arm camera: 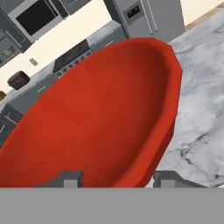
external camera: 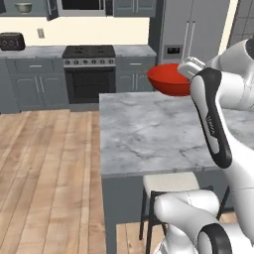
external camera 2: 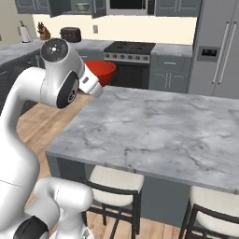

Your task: Pick up the bowls from the cabinet and place each bowl in front of a stool on the dining counter.

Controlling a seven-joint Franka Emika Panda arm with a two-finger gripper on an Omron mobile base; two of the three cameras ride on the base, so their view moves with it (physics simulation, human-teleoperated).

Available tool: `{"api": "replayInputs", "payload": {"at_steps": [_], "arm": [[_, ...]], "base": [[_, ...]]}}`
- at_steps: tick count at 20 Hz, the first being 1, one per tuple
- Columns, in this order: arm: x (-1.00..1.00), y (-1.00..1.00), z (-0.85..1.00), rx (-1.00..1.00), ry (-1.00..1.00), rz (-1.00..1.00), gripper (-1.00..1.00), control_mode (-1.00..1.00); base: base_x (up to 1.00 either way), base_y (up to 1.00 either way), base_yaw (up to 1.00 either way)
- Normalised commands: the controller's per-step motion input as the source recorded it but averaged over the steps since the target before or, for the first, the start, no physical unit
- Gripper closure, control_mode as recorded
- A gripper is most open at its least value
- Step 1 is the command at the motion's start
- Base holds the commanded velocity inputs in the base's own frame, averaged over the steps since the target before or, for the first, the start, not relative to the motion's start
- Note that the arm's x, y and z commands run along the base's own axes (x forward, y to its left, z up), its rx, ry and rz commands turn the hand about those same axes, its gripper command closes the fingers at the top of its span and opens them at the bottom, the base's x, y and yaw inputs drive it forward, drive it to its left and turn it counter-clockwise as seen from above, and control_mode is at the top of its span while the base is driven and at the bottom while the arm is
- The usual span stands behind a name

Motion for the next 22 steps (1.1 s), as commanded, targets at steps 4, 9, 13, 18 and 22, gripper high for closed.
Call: {"api": "replayInputs", "payload": {"at_steps": [4,9,13,18,22], "arm": [[0.0,0.0,0.0,0.0,0.0,0.0,1.0,1.0],[0.0,0.0,0.0,0.0,0.0,0.0,1.0,1.0],[0.08,-0.22,-0.17,0.0,-0.01,0.0,1.0,-1.0],[0.0,-0.56,-0.41,0.0,0.0,0.0,1.0,-1.0],[0.0,-0.26,-0.67,0.0,0.02,0.05,1.0,-1.0]], "base": [[0.23,-0.58,0.21],[0.23,-0.11,0.07],[0.06,-0.01,0.0],[0.0,0.0,0.0],[0.0,0.0,0.0]]}}
